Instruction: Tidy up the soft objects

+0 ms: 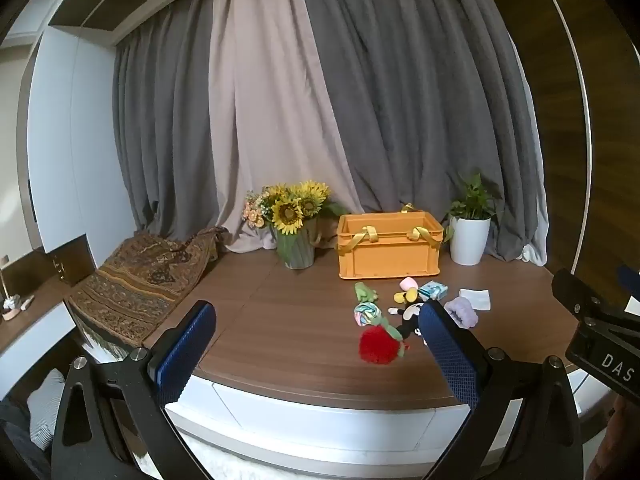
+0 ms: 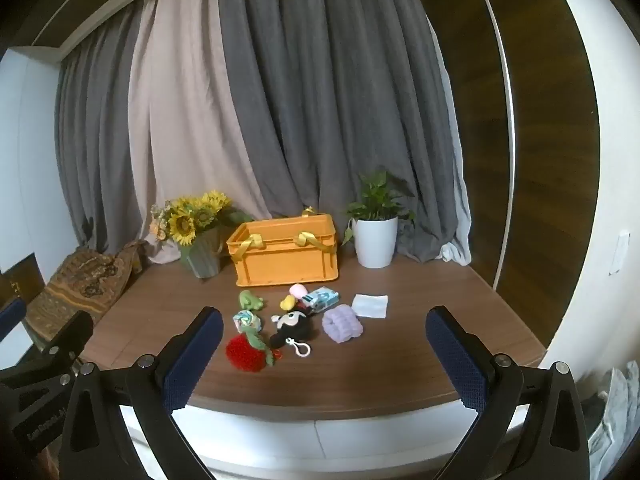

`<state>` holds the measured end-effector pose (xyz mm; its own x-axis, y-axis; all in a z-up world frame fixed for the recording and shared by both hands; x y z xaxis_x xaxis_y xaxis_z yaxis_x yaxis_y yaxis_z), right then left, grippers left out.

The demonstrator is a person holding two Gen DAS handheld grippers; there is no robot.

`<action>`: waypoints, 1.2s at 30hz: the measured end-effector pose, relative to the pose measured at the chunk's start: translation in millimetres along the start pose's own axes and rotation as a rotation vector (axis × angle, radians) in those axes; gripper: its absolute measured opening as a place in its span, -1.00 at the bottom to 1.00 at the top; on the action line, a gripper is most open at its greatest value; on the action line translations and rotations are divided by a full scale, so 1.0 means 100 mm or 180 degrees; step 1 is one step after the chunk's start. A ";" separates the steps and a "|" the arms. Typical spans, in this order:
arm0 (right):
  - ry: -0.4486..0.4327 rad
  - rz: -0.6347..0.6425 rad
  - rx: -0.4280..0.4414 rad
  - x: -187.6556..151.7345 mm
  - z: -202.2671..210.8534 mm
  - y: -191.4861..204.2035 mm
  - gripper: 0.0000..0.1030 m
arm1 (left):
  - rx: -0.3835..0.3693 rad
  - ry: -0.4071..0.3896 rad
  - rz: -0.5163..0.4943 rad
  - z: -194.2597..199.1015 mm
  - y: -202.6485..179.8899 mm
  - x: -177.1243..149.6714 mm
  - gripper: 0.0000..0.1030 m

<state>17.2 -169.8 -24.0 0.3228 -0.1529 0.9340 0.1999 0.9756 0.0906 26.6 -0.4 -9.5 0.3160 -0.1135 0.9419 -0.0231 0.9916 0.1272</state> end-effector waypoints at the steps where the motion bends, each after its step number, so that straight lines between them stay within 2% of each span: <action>1: 0.0005 -0.0008 0.0000 0.00 0.00 0.00 1.00 | -0.0017 0.0031 0.0020 -0.01 0.01 0.00 1.00; 10: -0.0004 0.0001 -0.0002 0.00 -0.02 0.01 1.00 | 0.0019 0.0049 0.0025 -0.05 0.09 0.02 1.00; 36: -0.0025 0.0001 -0.0021 0.01 -0.04 -0.01 1.00 | 0.0076 -0.0054 0.0046 -0.20 -0.07 0.08 1.00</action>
<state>21.2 -171.9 -24.4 0.3157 -0.1513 0.9367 0.2059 0.9746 0.0880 47.8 -6.6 -9.0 0.2994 -0.1005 0.9488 -0.0503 0.9914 0.1209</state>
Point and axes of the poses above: each gripper's, at about its wrist camera, not at the fingertips, and z roughly against the way its jaws point, y to its left, x to its top, the point moved 3 cm from there along -z, roughly the way its jaws point, and after that the axes turned 4 degrees about x, right-handed, at the moved point
